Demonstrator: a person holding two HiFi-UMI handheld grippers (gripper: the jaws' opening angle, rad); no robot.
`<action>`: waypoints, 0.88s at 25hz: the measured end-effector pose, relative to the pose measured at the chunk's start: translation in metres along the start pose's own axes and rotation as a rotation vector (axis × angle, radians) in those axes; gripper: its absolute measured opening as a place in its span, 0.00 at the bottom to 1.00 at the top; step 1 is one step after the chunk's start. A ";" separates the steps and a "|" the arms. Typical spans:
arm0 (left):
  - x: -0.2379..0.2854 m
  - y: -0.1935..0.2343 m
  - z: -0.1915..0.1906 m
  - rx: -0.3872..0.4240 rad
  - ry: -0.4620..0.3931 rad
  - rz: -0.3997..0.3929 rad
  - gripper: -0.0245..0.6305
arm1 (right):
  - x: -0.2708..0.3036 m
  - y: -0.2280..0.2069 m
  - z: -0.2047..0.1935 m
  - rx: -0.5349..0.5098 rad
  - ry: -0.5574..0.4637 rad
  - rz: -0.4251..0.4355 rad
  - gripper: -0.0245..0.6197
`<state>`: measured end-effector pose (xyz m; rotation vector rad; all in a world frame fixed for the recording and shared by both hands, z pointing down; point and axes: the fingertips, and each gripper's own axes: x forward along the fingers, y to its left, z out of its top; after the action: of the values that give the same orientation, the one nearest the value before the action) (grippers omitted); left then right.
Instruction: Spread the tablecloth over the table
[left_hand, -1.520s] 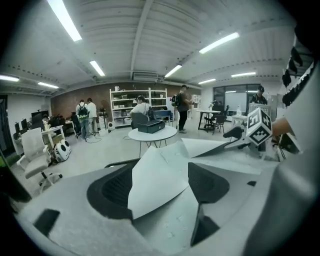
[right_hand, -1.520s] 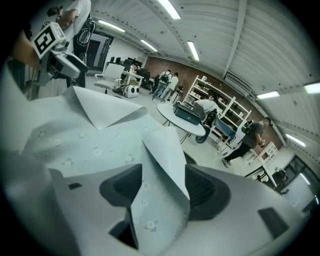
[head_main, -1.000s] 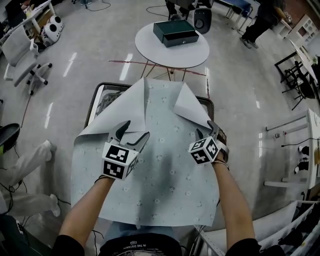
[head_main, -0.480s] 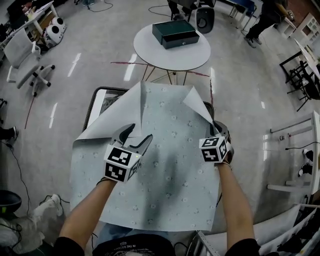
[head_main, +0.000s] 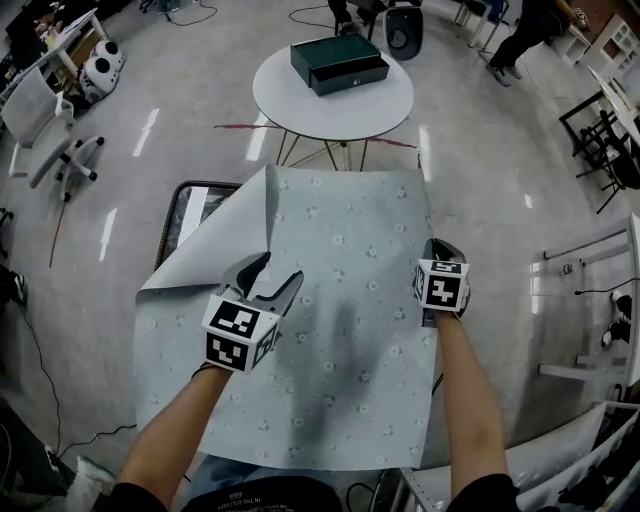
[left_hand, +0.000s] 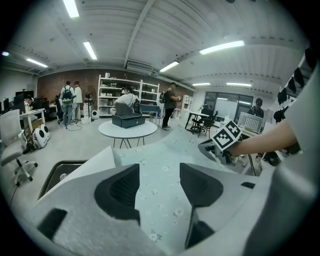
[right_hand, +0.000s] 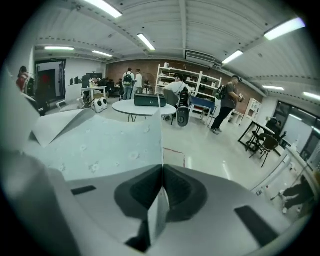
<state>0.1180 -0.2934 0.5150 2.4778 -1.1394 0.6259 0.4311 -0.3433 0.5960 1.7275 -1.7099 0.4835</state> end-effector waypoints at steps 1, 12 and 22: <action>0.002 -0.002 -0.001 -0.001 0.003 -0.003 0.42 | 0.004 -0.002 -0.003 0.004 0.006 -0.005 0.06; 0.011 -0.012 -0.012 0.015 0.031 -0.024 0.37 | 0.019 -0.013 -0.011 -0.037 0.025 -0.089 0.16; -0.013 -0.010 -0.015 0.037 0.033 -0.011 0.37 | -0.040 0.015 0.017 -0.107 -0.061 -0.056 0.26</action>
<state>0.1149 -0.2722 0.5199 2.4931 -1.1103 0.6883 0.4102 -0.3241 0.5599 1.7235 -1.6935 0.3110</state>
